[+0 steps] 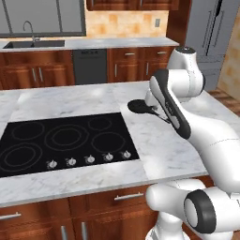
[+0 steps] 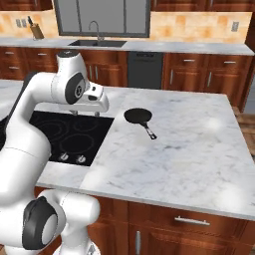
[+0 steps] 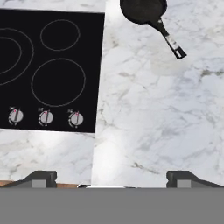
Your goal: Place both pans onto different burners. Then place the lemon and the fish on different pans.
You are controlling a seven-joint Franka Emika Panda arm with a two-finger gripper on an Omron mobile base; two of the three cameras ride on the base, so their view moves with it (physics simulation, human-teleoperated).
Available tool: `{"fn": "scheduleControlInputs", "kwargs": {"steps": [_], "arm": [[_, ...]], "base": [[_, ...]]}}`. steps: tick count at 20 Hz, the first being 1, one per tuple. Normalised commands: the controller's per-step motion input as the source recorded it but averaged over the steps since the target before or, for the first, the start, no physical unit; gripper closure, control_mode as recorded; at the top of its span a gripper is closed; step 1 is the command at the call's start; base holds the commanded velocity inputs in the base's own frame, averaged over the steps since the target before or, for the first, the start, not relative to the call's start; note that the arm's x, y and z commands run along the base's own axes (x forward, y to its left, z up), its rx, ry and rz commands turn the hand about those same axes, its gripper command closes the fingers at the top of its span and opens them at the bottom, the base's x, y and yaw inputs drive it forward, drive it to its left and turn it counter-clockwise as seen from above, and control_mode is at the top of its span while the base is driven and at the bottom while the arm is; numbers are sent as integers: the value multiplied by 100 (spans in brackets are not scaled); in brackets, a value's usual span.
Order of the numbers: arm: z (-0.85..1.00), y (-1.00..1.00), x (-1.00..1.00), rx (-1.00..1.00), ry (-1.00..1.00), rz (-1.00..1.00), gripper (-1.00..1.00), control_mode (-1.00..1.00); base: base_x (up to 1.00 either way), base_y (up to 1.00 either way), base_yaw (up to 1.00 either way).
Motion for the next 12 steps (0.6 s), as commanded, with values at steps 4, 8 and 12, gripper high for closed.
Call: {"fn": "scheduleControlInputs", "kwargs": {"steps": [4,8,12], "arm": [[0,0,0,0,0,0,-100,100],[0,0,0,0,0,0,-100,100],[0,0,0,0,0,0,-100,100]], "base": [[0,-35,0],[0,-34,0],[0,-26,0]]}}
